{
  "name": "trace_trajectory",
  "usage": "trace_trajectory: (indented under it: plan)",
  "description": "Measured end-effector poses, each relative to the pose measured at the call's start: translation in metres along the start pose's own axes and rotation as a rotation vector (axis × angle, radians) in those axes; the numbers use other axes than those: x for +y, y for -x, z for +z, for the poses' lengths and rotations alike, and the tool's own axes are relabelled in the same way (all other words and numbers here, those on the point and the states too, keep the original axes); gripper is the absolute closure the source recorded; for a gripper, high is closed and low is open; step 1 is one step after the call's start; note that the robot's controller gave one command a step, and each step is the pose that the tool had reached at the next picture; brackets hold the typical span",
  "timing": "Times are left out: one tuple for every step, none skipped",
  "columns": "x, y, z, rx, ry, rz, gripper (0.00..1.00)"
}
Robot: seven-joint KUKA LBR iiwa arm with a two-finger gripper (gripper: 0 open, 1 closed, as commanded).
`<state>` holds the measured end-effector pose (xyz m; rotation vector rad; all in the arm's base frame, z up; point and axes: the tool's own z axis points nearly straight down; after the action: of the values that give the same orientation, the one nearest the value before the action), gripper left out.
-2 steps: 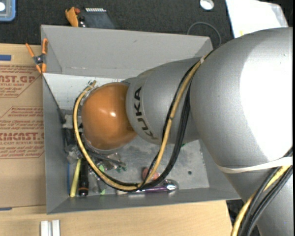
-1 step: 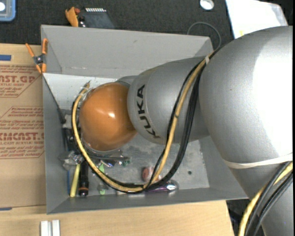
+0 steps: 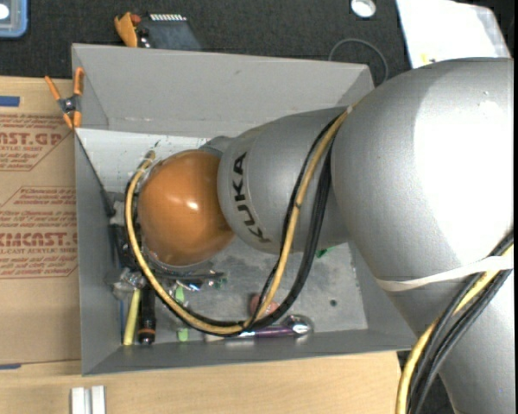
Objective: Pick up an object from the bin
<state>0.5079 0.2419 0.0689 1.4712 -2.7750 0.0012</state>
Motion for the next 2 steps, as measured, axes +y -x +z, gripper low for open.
trace_trajectory:
  plan:
    - [-0.0025, 0.0017, -0.0014, -0.012, -0.001, -0.219, 1.0]
    - [-0.0026, 0.0017, -0.0014, -0.012, -0.001, -0.219, 1.0]
